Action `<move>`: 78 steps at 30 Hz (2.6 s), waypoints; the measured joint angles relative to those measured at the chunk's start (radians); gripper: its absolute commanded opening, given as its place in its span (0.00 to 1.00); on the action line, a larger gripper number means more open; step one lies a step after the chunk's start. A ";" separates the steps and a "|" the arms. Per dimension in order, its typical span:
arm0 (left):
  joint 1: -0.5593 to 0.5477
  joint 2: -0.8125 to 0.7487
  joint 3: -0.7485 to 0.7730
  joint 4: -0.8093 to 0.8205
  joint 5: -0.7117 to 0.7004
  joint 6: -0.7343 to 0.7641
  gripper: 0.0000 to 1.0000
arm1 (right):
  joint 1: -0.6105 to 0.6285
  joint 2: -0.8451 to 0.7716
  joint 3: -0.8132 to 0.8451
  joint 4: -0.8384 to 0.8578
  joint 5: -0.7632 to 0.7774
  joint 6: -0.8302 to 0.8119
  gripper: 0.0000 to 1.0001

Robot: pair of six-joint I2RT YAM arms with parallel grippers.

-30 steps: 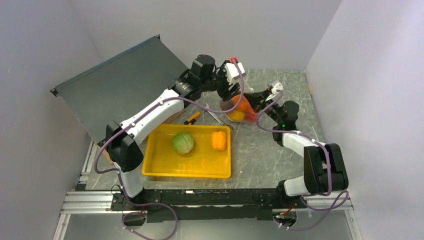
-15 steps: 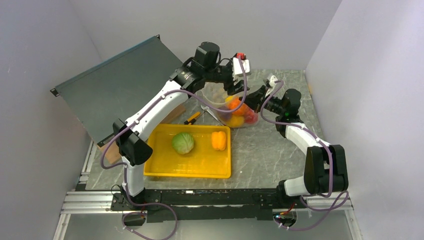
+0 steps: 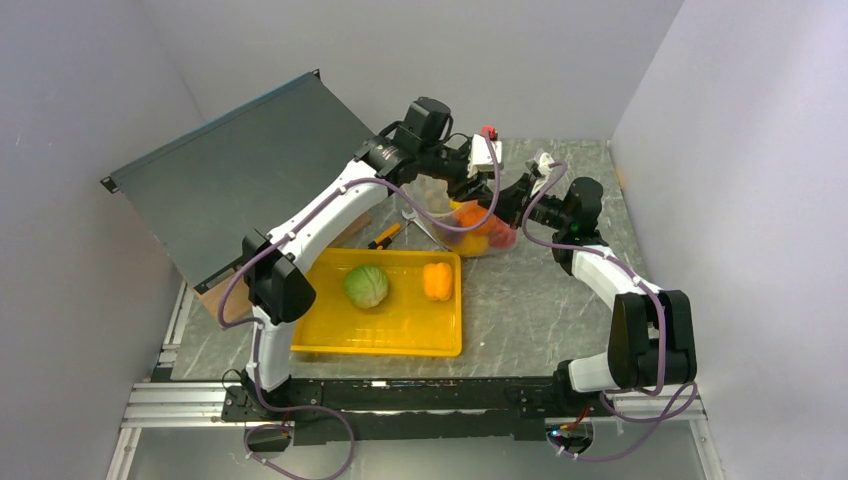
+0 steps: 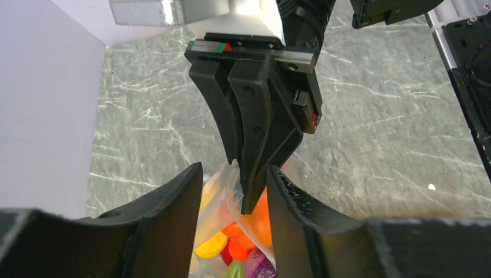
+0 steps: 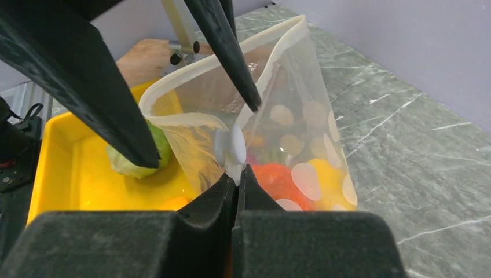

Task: Place the food in the zip-top bag and seal the zipper
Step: Zip the zipper food storage bag at the center of the board.

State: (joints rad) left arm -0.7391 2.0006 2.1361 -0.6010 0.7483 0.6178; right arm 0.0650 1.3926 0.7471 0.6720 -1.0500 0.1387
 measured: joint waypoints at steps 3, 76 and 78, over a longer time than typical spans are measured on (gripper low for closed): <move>0.000 0.014 0.000 -0.004 0.000 0.004 0.43 | -0.001 0.000 0.000 -0.002 -0.006 0.000 0.00; 0.069 -0.042 -0.130 0.101 -0.017 -0.109 0.00 | 0.006 0.015 0.330 -0.640 0.068 -0.393 0.01; 0.067 -0.042 -0.129 0.101 -0.021 -0.109 0.00 | 0.006 0.015 0.330 -0.643 0.055 -0.395 0.00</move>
State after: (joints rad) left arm -0.6724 1.9587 2.0071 -0.4999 0.7277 0.5083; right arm 0.0711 1.4075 1.0775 0.0292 -0.9947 -0.2562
